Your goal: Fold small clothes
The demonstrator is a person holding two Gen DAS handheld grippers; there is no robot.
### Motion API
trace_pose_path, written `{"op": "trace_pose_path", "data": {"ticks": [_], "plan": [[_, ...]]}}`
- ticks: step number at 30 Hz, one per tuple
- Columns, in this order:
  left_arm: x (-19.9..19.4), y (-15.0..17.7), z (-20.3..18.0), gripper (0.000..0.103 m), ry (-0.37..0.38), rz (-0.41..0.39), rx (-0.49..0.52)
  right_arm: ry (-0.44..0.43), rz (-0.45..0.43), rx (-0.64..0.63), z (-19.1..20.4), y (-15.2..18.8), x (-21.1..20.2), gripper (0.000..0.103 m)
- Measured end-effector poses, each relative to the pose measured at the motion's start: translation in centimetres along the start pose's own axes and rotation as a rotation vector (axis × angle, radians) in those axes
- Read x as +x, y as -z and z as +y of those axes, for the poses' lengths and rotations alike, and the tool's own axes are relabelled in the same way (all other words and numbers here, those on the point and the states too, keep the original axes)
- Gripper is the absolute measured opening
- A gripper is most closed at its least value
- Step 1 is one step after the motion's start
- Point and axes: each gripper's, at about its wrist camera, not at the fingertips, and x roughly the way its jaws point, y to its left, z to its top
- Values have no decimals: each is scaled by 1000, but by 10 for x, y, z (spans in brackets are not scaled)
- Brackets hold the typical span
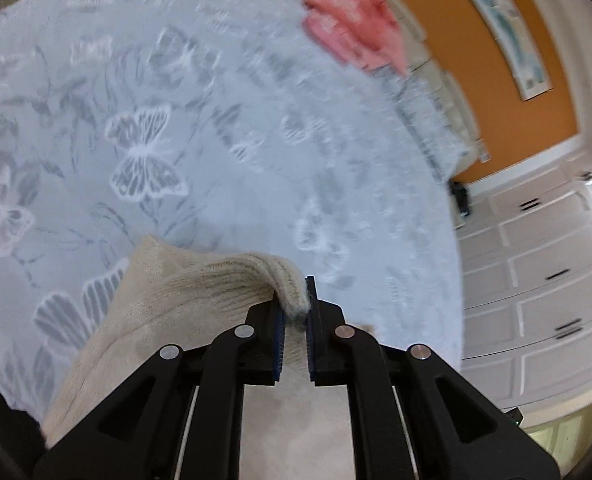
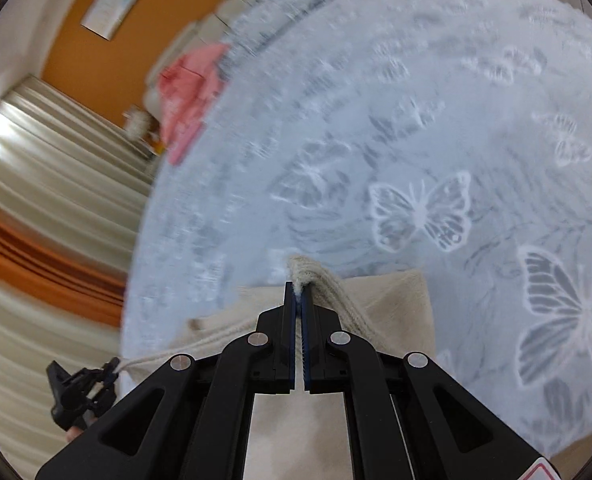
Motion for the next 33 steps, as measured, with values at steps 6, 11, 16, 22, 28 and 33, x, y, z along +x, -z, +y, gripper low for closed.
{"op": "trace_pose_path", "data": {"ticks": [6, 11, 16, 22, 28, 33], "plan": [[38, 2, 12, 17, -124, 63, 46, 77, 3, 43, -18, 2, 20, 12], [12, 16, -5, 59, -184, 8, 141, 84, -69, -24, -17, 38, -31, 45], [-14, 34, -19, 72, -255, 1, 203, 165, 1, -106, -21, 91, -50, 47], [-40, 57, -31, 80, -373, -4, 287, 171, 60, -93, -31, 129, -56, 51], [-63, 79, -34, 85, -449, -17, 376, 174, 59, -88, -25, 142, -63, 53], [-73, 91, -29, 86, -492, -9, 422, 215, 53, -160, -12, 149, -67, 58]]}}
